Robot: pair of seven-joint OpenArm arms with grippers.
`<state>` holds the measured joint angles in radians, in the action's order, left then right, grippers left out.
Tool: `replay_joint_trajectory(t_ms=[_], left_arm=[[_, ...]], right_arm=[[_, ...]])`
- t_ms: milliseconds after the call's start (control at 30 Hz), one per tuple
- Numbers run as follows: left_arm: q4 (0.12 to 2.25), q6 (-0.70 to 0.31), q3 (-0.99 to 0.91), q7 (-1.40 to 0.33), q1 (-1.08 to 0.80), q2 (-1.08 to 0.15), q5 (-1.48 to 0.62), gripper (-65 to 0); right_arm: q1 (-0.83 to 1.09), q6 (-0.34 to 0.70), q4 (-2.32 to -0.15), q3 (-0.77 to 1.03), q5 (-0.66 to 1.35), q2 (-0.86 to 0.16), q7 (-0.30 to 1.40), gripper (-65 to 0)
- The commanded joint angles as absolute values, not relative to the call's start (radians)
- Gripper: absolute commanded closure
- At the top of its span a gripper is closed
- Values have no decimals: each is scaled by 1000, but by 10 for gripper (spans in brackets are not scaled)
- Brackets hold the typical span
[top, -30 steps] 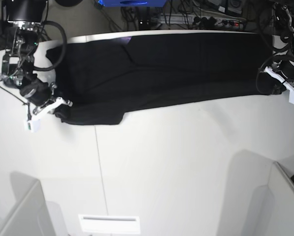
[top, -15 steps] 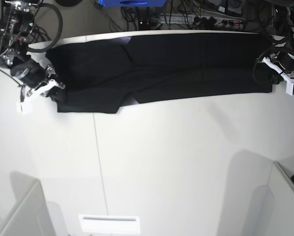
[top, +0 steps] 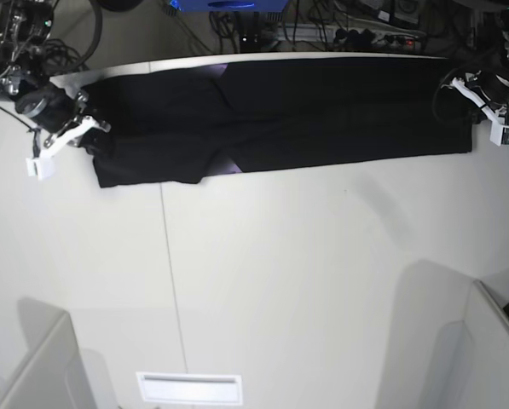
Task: Fold the T-shirt properly
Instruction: 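Lift the hem and fold it over toward the collar edge, then release the hem and raise both grippers off the folded shirt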
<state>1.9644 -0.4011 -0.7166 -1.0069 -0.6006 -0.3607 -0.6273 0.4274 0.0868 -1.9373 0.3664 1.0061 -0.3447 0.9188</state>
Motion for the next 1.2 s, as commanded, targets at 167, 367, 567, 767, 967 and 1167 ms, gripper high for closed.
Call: replay_joint_trajectory(t_ms=[167,367,567,767,967,1167], left_arm=[[1982,-410,-799,-992,-647,-375,-633,0],[1977,-461,-831,-992,-667,-371,-630,0],[1977,-460,-823,-992,-667,-366,-630,0],[1972,-460,-828,-992,-667,-349,-624,0],[1971,-456,-832,-992,-661,-349,-624,0],[1972,-456,-832,-992,-665,-349,-624,0]], right_arm=[[438,87,-1946,374,998,-386,898,0],[441,88,-1946,363,928,-371,898,0],[449,88,-1946,363,923,-348,943,0],[453,88,-1913,364,920,-348,946,0],[455,85,-1894,367,920,-348,954,0],[455,85,-1894,374,920,-323,989,0]])
